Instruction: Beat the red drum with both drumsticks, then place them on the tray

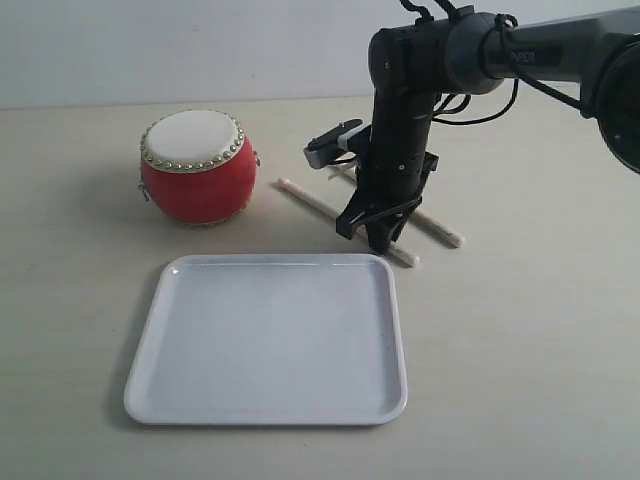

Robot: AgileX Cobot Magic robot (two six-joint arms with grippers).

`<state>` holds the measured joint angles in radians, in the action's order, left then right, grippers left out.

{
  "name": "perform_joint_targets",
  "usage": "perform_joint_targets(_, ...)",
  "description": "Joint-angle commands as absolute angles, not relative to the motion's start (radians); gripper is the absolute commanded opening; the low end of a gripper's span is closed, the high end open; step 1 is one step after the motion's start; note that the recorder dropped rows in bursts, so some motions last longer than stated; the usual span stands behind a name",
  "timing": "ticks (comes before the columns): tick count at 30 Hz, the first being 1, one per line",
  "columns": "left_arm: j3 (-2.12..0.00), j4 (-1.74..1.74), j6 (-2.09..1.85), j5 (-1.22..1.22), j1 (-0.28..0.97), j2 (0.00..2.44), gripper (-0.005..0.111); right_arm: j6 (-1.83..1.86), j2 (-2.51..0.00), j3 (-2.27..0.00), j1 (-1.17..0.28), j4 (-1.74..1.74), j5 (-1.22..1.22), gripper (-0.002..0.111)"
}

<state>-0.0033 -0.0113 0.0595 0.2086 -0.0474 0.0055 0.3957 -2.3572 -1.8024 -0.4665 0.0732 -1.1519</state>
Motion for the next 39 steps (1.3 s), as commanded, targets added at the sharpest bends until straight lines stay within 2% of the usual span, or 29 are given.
perform_joint_targets(1,0.000,-0.019,0.061,0.203,-0.049,0.000,0.000,0.339,-2.349,-1.810,-0.464,0.069,-1.148,0.000)
perform_joint_targets(5,0.000,-0.019,0.061,0.203,-0.049,0.000,0.000,0.299,-2.310,-1.813,-0.464,0.066,-1.151,0.000)
perform_joint_targets(12,0.000,-0.019,0.061,0.203,-0.049,0.000,0.000,0.258,-2.099,-1.813,-0.464,0.051,-1.151,0.000)
perform_joint_targets(20,0.000,-0.019,0.061,0.203,-0.049,0.000,0.000,0.361,-1.986,-1.811,-0.464,0.256,-1.184,0.000)
perform_joint_targets(25,0.000,-0.019,0.061,0.203,-0.049,0.000,0.000,0.447,-1.956,-1.723,-0.464,0.316,-1.211,0.000)
perform_joint_targets(29,0.000,-0.015,0.061,0.204,-0.049,0.000,0.000,0.491,-1.897,-1.622,-0.464,0.363,-1.129,0.000)
perform_joint_targets(33,0.000,-0.072,0.122,0.179,-0.049,0.000,0.000,0.709,-1.860,-1.560,-0.464,0.609,-1.128,0.000)
perform_joint_targets(35,0.000,-0.216,0.277,0.149,-0.049,0.000,0.000,0.871,-1.858,-1.518,-0.464,0.755,-1.143,0.000)
perform_joint_targets(39,0.000,-0.322,0.278,-0.016,-0.049,0.000,0.000,1.051,-1.858,-1.473,-0.464,0.878,-1.149,0.000)
